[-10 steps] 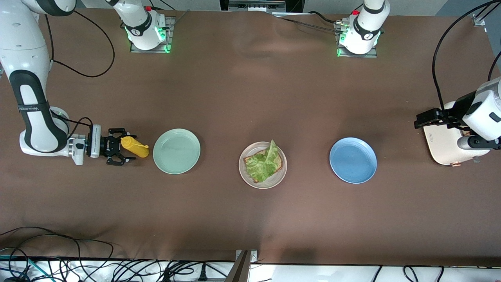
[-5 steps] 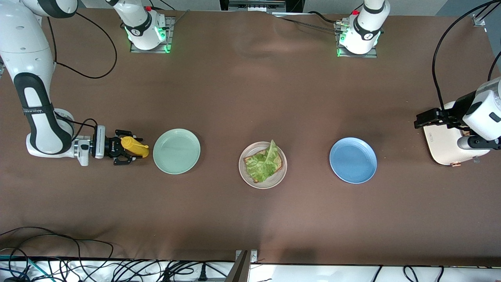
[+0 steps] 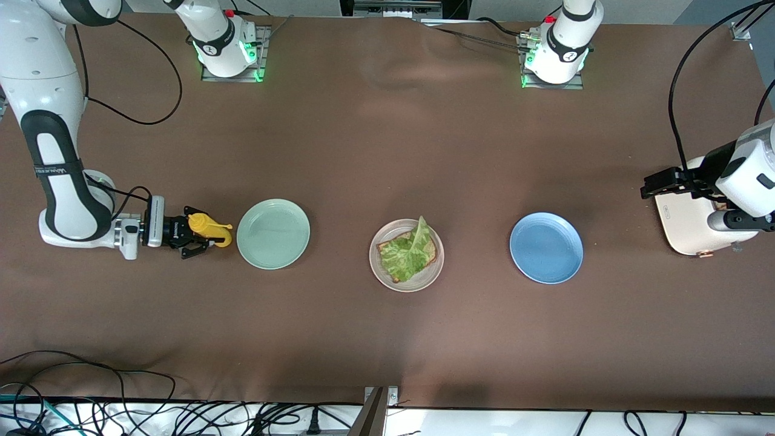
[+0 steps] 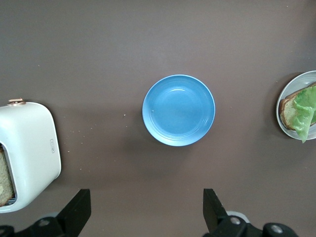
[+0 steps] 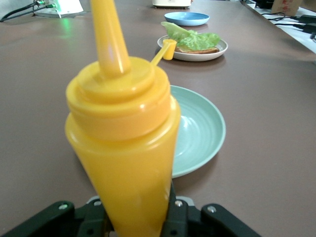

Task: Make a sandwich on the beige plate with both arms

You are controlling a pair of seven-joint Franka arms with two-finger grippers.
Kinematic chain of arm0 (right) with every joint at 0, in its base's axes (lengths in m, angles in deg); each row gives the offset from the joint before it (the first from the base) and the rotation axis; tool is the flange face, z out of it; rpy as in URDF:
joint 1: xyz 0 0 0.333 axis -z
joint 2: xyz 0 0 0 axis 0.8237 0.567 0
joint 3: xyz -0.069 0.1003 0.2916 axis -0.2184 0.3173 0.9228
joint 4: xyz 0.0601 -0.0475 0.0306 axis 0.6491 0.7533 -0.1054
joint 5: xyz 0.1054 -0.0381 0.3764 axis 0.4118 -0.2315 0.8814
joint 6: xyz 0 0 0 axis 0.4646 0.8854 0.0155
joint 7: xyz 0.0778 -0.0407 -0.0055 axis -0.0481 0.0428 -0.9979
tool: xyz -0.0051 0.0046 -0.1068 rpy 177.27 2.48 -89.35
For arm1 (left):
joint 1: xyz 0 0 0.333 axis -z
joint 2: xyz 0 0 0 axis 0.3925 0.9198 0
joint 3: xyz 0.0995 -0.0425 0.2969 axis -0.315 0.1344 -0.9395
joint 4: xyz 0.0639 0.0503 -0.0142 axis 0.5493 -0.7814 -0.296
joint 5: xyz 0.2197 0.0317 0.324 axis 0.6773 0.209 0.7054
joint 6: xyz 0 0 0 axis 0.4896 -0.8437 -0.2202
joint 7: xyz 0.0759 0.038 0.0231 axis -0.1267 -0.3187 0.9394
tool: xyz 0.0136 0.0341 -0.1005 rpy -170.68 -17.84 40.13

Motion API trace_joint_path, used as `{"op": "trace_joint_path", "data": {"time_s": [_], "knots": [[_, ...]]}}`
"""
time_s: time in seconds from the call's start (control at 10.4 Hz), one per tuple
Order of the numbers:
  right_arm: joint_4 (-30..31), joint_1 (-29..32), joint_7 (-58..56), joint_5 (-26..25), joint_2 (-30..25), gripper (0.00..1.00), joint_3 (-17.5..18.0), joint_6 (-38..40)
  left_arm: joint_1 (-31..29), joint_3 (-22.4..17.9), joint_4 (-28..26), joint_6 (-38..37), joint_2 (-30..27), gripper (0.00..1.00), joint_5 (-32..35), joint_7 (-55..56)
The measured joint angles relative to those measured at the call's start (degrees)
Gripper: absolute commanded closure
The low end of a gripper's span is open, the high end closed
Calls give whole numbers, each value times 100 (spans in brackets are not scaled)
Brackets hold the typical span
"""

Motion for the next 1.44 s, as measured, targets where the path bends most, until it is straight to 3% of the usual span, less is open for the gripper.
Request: {"op": "trace_joint_path", "data": {"time_s": [0.29, 0.77, 1.05, 1.44], "knots": [[-60, -170, 1646, -1181, -590, 100, 237, -410, 0, 0, 0, 0, 0, 0, 0, 0], [-51, -1498, 5255, -3232, -1632, 100, 305, -840, 1, 0, 0, 0, 0, 0, 0, 0], [-42, -2468, 7215, -4157, -1742, 100, 273, -969, 1, 2, 0, 0, 0, 0, 0, 0], [-56, -3412, 9268, -4944, -1700, 100, 217, -1010, 0, 2, 0, 0, 0, 0, 0, 0]]}}
